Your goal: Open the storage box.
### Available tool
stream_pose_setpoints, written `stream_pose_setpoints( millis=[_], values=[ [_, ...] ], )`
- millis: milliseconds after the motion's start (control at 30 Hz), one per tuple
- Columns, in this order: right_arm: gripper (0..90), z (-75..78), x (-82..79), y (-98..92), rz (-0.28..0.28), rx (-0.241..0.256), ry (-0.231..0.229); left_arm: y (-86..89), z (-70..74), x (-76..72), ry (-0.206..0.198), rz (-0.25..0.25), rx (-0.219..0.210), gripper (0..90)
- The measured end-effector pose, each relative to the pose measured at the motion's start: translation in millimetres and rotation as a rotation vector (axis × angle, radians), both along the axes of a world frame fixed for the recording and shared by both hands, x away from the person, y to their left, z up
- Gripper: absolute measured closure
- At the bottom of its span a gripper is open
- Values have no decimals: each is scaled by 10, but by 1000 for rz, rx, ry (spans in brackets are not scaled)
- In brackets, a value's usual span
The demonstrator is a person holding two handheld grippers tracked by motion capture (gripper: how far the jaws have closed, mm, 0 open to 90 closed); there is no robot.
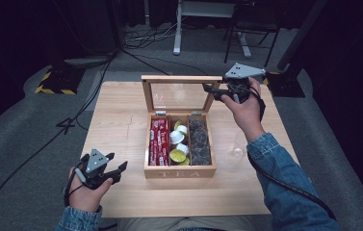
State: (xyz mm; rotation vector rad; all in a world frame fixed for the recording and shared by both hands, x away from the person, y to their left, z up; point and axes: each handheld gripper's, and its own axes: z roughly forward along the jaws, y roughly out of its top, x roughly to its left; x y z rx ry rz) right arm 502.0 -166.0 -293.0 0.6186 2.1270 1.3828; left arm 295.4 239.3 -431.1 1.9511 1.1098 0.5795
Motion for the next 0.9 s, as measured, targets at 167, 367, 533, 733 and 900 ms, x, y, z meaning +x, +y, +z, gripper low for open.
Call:
stream_pose_setpoints(
  millis=[167,367,533,733,900],
  values=[
    [494,8,111,27,-23,7,1,-37,-29,34,7,-17,7,423],
    [478,-9,226,46,-42,12,-4,-75,-31,74,7,-31,4,421],
    [458,-31,329,76,-73,14,3,-113,-39,105,10,-46,14,420],
    [481,-135,444,80,-115,-2,26,-118,-40,129,15,-53,7,416],
    [491,-286,570,80,-132,-17,71,-133,-42,152,18,-58,8,415]
  ],
)
